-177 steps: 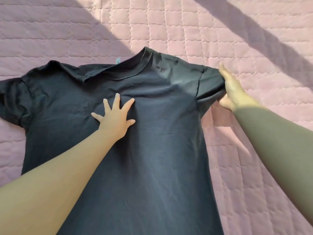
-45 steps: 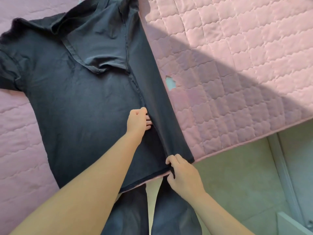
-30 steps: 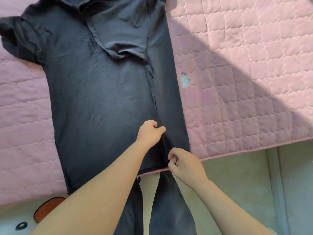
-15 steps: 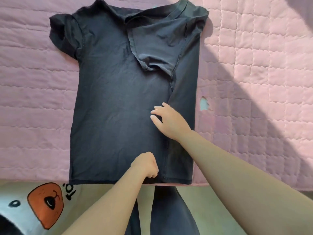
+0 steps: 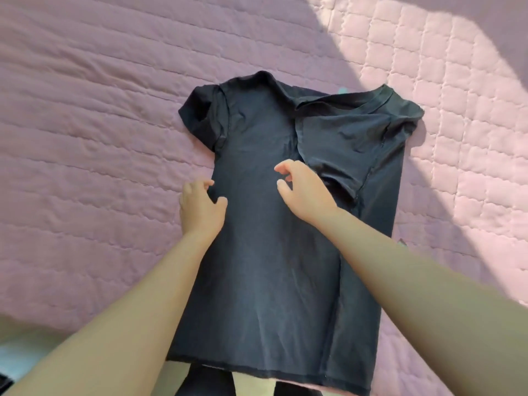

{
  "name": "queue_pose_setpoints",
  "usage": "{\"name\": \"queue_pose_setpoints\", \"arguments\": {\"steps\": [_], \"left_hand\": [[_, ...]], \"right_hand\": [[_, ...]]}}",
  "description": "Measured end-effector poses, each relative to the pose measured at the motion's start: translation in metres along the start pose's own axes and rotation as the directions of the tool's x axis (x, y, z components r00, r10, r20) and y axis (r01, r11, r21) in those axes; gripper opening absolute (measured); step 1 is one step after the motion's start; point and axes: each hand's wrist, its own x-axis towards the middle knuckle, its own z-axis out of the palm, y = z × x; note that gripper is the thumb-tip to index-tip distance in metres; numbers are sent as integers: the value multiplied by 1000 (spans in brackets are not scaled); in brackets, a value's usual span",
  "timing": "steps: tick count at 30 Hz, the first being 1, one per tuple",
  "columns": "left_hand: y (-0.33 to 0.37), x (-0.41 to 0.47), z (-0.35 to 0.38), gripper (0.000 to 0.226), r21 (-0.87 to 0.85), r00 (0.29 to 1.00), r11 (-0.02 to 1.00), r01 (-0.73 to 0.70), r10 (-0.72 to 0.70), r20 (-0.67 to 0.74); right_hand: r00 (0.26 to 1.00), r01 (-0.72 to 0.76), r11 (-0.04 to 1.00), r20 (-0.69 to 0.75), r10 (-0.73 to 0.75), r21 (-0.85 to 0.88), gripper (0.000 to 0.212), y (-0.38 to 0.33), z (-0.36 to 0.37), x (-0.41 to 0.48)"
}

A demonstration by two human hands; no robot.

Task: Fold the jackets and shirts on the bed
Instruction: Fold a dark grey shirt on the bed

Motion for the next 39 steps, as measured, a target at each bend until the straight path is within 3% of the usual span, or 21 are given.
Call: {"name": "queue_pose_setpoints", "arguments": {"steps": [4,7,9,13,17,20,23,25,27,29,31,32,33,35,37,39], "left_hand": [[-22,49,-18,32,-193,995,979,59,-43,86],[-27,81,-23,32,-444,982,881,162,-98,162],[-23,102,-30,46,-537,990,839,92,-19,139],[2,157,-53,71,-551,978,828,-103,185,96],[21,188,-59,75,-451,919,889,-81,241,310],[16,189,-66,44,-359,902,930,-84,224,369],[-9,183,-80,39,-323,935,938,-127,222,276],[-26,176,-88,44,-398,937,913,-87,211,279],[-36,168,-99,50,-465,931,885,-20,186,313],[-45,166,-105,46,-477,950,879,-5,153,273],[-49,168,-107,27,-480,983,877,-1,90,161],[-51,170,-108,19,-495,992,869,18,47,118],[-52,171,-108,16,-518,995,855,38,14,96],[-53,171,-106,20,-551,993,833,53,16,120],[-49,168,-104,23,-629,981,773,84,45,186],[-44,161,-105,25,-718,959,683,137,90,269]], "right_hand": [[998,59,996,-37,-57,60,40,-49,21,46],[994,104,991,-50,-100,89,41,-79,39,76],[988,118,985,-113,-104,127,48,-90,45,98],[968,169,981,-206,-147,92,50,-99,33,158],[990,132,991,-55,-132,-9,43,-110,23,201],[966,198,965,200,-163,-171,54,-123,21,209],[899,299,814,434,-64,-497,63,-132,19,204],[888,324,703,461,6,-633,52,-130,16,202],[934,293,674,352,-51,-679,41,-130,13,203],[982,157,796,7,-189,-585,27,-134,14,206],[928,-5,931,-349,-132,-365,18,-139,14,207],[914,-51,953,-398,-76,-299,19,-141,16,208],[929,-53,963,-366,-48,-263,23,-142,19,208],[983,71,978,-153,-102,-196,30,-147,26,203],[980,201,972,36,-198,-124,30,-156,37,194],[970,213,972,144,-198,-102,19,-166,49,187]]}}
